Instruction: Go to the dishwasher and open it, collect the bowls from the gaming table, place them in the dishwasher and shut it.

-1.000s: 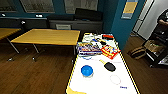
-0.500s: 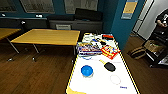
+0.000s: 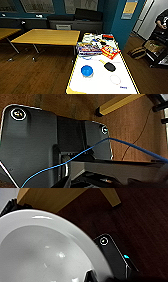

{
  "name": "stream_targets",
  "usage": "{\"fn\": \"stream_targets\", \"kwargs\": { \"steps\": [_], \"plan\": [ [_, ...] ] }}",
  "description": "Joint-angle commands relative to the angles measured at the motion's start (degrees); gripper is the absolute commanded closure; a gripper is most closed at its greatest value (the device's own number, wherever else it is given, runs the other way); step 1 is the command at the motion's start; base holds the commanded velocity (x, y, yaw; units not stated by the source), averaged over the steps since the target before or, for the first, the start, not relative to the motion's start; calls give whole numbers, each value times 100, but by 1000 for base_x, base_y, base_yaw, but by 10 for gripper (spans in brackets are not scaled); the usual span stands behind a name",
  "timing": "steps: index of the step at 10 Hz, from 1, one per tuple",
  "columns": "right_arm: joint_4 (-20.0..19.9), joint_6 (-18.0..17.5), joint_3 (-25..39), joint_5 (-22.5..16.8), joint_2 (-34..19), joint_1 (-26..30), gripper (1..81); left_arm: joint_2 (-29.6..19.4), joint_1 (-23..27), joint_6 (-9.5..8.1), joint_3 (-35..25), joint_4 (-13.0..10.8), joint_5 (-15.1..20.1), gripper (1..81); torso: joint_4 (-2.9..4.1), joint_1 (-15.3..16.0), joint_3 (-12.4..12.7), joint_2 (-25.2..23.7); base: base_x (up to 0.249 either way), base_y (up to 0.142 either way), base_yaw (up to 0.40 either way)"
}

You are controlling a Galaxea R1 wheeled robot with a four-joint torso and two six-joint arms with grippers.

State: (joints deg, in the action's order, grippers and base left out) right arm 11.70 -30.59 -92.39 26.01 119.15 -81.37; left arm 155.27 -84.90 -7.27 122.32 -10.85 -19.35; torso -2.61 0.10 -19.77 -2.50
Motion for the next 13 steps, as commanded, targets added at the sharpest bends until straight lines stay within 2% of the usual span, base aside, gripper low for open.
{"fn": "stream_targets", "kwargs": {
  "steps": [1,5,7,9,11,13],
  "plan": [
    [825,18,-1113,-211,973,-455,811,-864,266,32,-1129,-233,132,10,0,0,0,0,0,0,0],
    [948,26,-1551,-421,1543,-437,811,-1428,627,32,-1755,-242,133,10,0,-2,0,-2,0,0,0],
    [983,18,-1790,-545,1826,-411,811,-2087,855,-12,-2494,-233,133,10,0,-2,0,-2,0,0,0],
    [1027,26,-2115,-721,2168,-368,811,-2773,1215,-38,-3460,-128,247,10,0,-2,0,0,0,0,0],
    [1027,44,-2325,-931,2431,-323,811,-3263,1654,-38,-4160,21,720,10,0,-2,0,0,0,0,0],
    [1027,62,-2553,-1036,2650,-297,811,-3476,2077,-47,-4576,57,968,10,0,-2,0,0,0,0,0]
  ]
}}
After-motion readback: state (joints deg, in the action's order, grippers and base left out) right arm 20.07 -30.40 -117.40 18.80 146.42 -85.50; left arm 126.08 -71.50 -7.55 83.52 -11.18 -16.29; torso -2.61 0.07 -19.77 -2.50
